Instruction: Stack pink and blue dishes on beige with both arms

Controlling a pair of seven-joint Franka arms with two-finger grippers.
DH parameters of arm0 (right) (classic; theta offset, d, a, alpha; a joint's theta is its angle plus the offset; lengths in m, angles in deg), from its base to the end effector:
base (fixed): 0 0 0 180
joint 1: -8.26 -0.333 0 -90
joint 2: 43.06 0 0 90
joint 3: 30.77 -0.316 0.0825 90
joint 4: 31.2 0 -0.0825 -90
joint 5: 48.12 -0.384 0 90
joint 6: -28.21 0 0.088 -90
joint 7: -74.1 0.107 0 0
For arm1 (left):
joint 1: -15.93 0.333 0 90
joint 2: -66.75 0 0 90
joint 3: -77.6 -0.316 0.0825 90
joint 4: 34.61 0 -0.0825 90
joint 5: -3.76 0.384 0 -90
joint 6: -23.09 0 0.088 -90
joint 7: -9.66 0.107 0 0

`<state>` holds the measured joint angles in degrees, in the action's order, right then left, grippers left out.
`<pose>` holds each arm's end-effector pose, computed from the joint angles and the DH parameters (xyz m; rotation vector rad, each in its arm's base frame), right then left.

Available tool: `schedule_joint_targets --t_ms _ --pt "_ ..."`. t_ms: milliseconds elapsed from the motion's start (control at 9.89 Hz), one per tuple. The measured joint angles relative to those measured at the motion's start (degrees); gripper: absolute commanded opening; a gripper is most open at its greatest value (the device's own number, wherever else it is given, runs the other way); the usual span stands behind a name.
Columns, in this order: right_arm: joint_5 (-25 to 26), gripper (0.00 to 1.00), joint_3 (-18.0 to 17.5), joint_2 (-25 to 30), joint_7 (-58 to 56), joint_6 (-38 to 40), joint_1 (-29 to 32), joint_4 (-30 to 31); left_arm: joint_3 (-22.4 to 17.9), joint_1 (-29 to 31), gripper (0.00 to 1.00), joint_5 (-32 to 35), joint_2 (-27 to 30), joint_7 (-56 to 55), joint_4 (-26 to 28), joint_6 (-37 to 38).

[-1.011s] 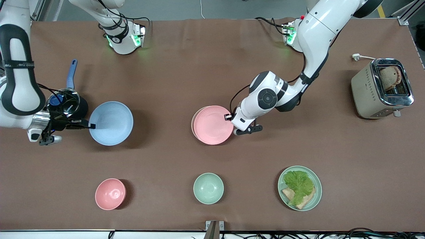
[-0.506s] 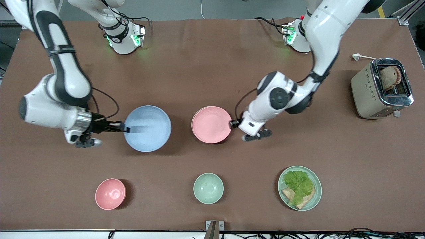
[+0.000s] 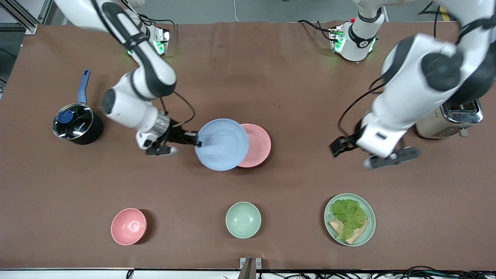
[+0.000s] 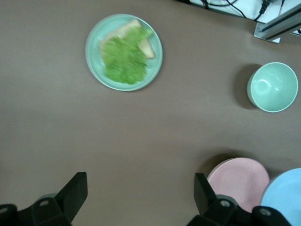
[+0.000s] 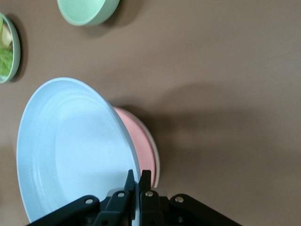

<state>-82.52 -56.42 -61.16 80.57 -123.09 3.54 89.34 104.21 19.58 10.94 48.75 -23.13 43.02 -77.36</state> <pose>0.5280 0.2837 0.3018 -2.6164 0.1567 -0.0685 0.6254 -0.2025 0.5708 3.0591 0.2819 0.1486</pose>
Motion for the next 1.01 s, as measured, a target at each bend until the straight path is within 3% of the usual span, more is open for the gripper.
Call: schedule_joint_targets --t_ms 404,506,809,910,1011 --pt "0.0 0.03 -0.04 -7.47 3.15 -10.99 -7.33 0.67 -0.62 8.27 1.0 -0.52 8.28 17.21 -1.25 9.36" --pt "0.0 0.03 -0.04 -8.84 3.17 -12.58 -8.08 0.62 -3.25 7.6 1.0 -2.21 10.48 20.03 -0.96 11.21" --pt "-0.01 0.08 -0.02 -10.57 3.17 -14.56 -8.52 0.53 -19.32 -1.71 1.0 -6.16 17.5 28.92 4.26 14.26" --pt "-0.01 0.2 -0.02 -11.02 3.17 -14.87 -8.62 0.52 -21.0 -2.76 1.0 -6.36 19.17 29.82 6.12 14.4" --pt "-0.01 0.38 0.01 -11.27 3.17 -15.22 -8.65 0.51 -21.77 -3.73 1.0 -6.39 20.26 29.97 7.29 14.44"
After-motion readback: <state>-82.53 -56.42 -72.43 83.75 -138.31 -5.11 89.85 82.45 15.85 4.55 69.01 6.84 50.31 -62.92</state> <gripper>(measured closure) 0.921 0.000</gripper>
